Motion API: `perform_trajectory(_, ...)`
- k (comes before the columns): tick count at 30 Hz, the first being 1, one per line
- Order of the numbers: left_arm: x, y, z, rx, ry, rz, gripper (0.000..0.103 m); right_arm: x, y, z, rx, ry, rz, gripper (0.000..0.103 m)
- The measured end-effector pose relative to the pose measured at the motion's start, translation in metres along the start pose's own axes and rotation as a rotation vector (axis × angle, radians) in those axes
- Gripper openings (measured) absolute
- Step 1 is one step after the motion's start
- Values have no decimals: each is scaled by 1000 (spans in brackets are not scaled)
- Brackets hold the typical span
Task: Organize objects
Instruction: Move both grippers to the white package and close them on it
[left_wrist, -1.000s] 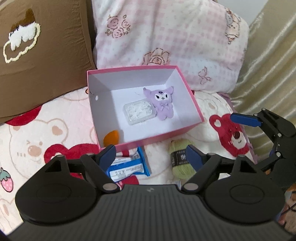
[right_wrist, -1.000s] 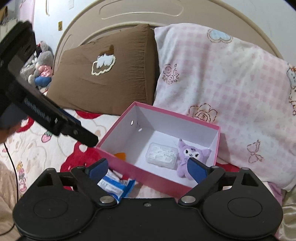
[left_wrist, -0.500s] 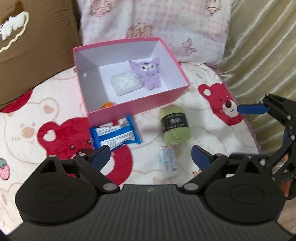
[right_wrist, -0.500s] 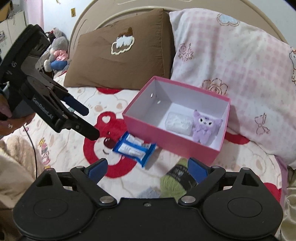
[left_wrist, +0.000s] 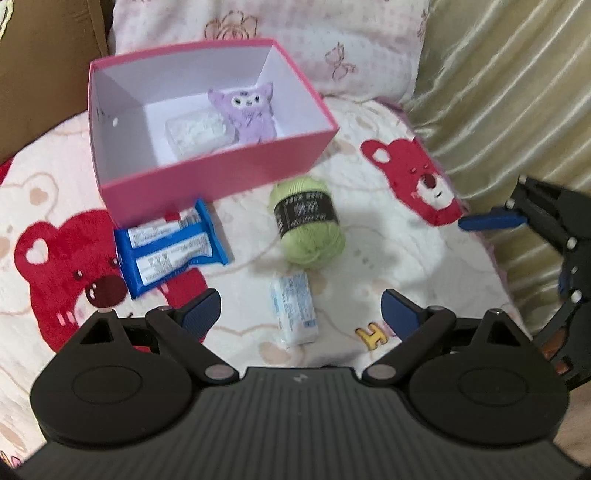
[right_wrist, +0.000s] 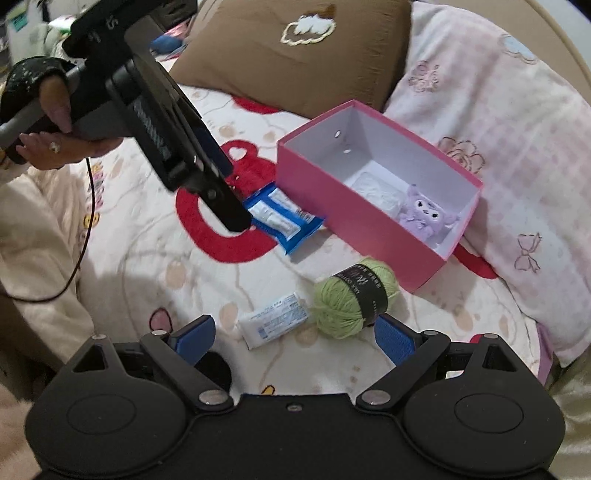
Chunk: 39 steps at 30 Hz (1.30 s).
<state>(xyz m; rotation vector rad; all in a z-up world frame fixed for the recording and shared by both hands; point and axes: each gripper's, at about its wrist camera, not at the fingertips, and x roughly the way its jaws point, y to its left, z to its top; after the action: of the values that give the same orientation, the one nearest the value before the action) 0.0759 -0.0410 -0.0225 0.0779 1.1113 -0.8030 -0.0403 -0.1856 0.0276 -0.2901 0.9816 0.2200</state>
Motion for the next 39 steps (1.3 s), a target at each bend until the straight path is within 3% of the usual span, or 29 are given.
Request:
perform_trajectory(10, 53, 5, -42, -65, 21, -23, 92, 51, 3, -15, -74, 81, 105, 95)
perform_trajectory(17, 72, 19, -63, -168, -59, -45, 92, 109, 19, -21, -131, 118, 90, 95)
perform_trajectory(22, 87, 24, -75, -192, -56, -41, 91, 151, 26, -26, -171, 160, 88, 95)
perform_trajectory(32, 112, 45, -91, -329, -50, -106, 70, 172, 38, -26, -268, 107, 57, 95)
perform_trajectory(39, 118, 38, -92, -310, -38, -107, 52, 190, 31, -24, -256, 123, 67, 95)
